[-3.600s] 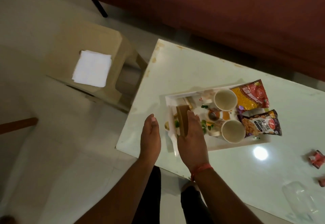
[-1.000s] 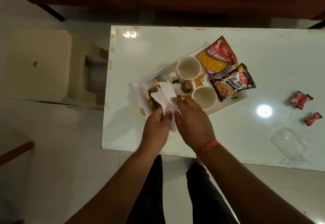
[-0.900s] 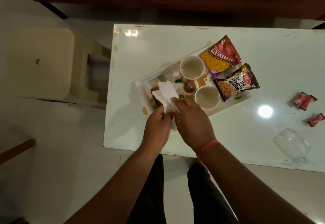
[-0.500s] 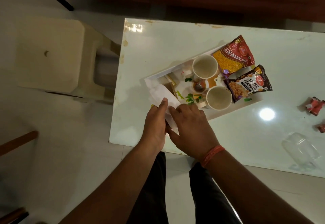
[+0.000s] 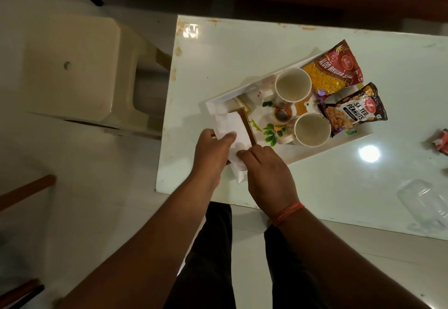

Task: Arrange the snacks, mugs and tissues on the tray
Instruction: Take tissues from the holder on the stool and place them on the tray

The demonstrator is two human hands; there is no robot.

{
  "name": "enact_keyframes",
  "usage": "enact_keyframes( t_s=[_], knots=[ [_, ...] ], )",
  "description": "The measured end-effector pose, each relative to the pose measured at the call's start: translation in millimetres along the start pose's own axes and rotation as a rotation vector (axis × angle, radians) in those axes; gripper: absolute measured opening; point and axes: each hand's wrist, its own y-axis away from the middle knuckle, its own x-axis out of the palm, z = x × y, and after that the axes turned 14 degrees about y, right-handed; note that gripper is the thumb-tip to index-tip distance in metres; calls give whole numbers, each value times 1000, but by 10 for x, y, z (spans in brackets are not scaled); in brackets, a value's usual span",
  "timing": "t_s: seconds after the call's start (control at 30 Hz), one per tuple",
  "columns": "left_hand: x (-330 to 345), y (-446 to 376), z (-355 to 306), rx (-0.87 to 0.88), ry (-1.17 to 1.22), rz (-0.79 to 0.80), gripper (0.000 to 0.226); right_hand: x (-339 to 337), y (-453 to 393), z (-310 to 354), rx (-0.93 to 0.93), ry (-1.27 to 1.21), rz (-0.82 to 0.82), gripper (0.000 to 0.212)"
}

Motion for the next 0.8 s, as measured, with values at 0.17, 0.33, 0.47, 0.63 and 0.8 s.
enact_keyframes(
  t_s=[0.17, 0.33, 0.47, 0.63, 0.8],
  knots=[
    [73, -249, -230, 260, -194, 75, 33, 106, 51, -46, 127, -56, 36, 34],
    [147, -425, -351, 426, -494, 145, 23, 259, 45, -33, 447, -125, 87, 14],
    [199, -499, -327, 510, -636, 185, 13, 371, 74, 19, 558, -98, 90, 7],
    [287, -594, -285, 587, -720, 195, 13, 499, 119, 52, 634, -64, 164, 10],
    [370, -607, -201, 649, -738, 105, 14, 583, 77, 63, 709, -104, 200, 15]
  ],
)
